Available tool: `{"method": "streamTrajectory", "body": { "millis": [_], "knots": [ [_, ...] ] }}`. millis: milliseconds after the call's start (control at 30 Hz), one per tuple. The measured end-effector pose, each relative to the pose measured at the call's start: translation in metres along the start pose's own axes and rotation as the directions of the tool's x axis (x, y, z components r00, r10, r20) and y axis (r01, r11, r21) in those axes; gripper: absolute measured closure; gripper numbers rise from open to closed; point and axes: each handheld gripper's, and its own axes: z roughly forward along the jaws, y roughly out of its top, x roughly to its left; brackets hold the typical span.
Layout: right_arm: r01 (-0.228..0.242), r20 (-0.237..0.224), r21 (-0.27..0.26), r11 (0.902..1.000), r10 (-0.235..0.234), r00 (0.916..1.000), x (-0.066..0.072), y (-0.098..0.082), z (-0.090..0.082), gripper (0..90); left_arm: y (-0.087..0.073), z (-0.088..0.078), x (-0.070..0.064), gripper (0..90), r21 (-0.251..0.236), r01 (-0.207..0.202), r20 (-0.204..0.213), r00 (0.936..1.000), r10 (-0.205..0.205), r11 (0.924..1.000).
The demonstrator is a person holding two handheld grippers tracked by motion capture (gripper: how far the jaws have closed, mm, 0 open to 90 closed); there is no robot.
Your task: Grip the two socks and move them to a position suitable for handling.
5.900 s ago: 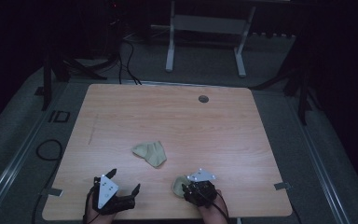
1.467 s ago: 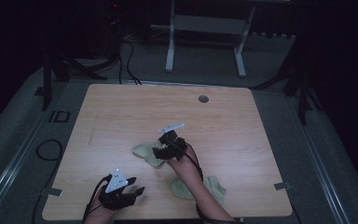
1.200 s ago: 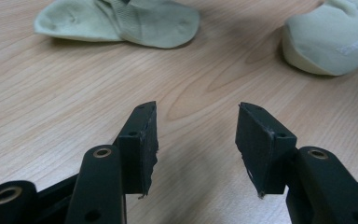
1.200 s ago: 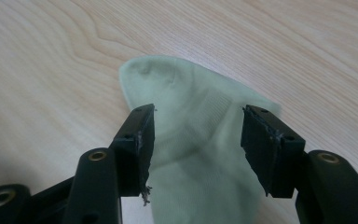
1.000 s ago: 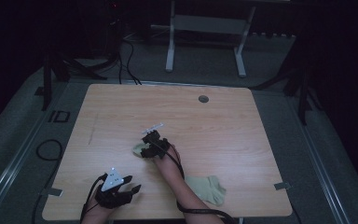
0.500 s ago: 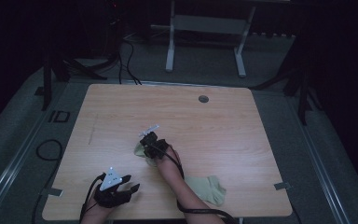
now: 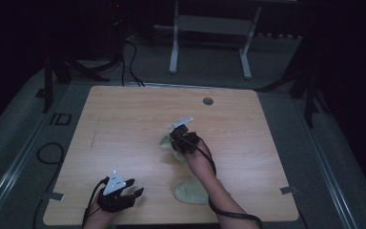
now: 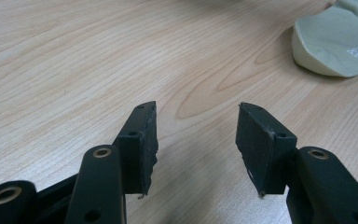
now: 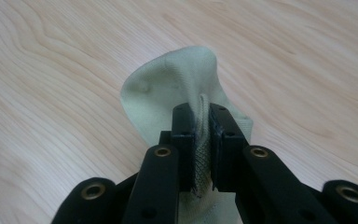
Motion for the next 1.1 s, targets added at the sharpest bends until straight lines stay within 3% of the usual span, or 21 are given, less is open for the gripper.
{"method": "streamTrajectory", "body": {
  "millis": [267,300,367,400,533,600,700,767,867,933,1000,1100],
  "knots": [
    [0.018,0.028,0.027,0.9995,-0.019,0.9994,-0.022,-0.02,-0.025,81.7,0.001,0.001,-0.004,48.0,0.002,-0.004,0.006,1.0,0.004,1.0],
    [0.02,0.034,0.033,0.9993,-0.021,0.9992,-0.028,-0.032,-0.031,81.7,0.001,0.001,-0.006,48.0,0.0,-0.004,0.008,1.0,0.004,1.0],
    [0.018,0.033,0.035,0.9992,-0.019,0.9993,-0.029,-0.036,-0.031,81.7,0.002,0.002,-0.007,48.0,-0.001,-0.008,0.01,0.9999,0.008,1.0],
    [-0.002,0.031,0.042,0.9991,0.001,0.9995,-0.033,-0.048,-0.031,81.6,0.002,0.003,-0.008,48.0,0.001,-0.009,0.012,0.9999,0.009,1.0],
    [-0.016,0.022,0.058,0.9982,0.015,0.9997,-0.035,-0.061,-0.025,81.6,0.003,0.004,-0.01,48.0,0.005,-0.018,0.015,0.9997,0.018,0.9998],
    [-0.021,0.014,0.083,0.9963,0.02,0.9997,-0.034,-0.075,-0.014,81.1,0.003,0.005,-0.011,48.0,0.001,-0.014,0.013,0.9998,0.014,0.9999],
    [-0.019,0.017,0.09,0.9957,0.017,0.9997,-0.033,-0.077,-0.012,81.0,0.003,0.006,-0.012,48.0,0.002,-0.018,0.021,0.9996,0.018,0.9998],
    [-0.021,0.009,0.129,0.9914,0.02,0.9998,-0.032,-0.09,0.002,79.5,0.004,0.008,-0.014,48.0,0.004,-0.023,0.027,0.9994,0.022,0.9997],
    [-0.023,-0.008,0.108,0.9939,0.024,0.9997,-0.03,-0.097,0.005,72.0,0.004,0.01,-0.017,47.9,0.009,-0.031,0.034,0.9989,0.031,0.9995],
    [-0.032,-0.03,0.099,0.9946,0.035,0.9989,-0.029,-0.098,0.005,62.8,0.005,0.011,-0.02,47.8,0.013,-0.035,0.042,0.9985,0.034,0.9993],
    [-0.029,-0.021,0.096,0.995,0.031,0.9993,-0.029,-0.097,0.006,54.2,0.005,0.012,-0.022,47.5,0.016,-0.041,0.045,0.9981,0.041,0.999],
    [-0.034,-0.02,0.092,0.9952,0.036,0.9991,-0.029,-0.097,0.007,50.6,0.007,0.012,-0.023,47.2,0.01,-0.042,0.048,0.998,0.042,0.9991]
  ]
}}
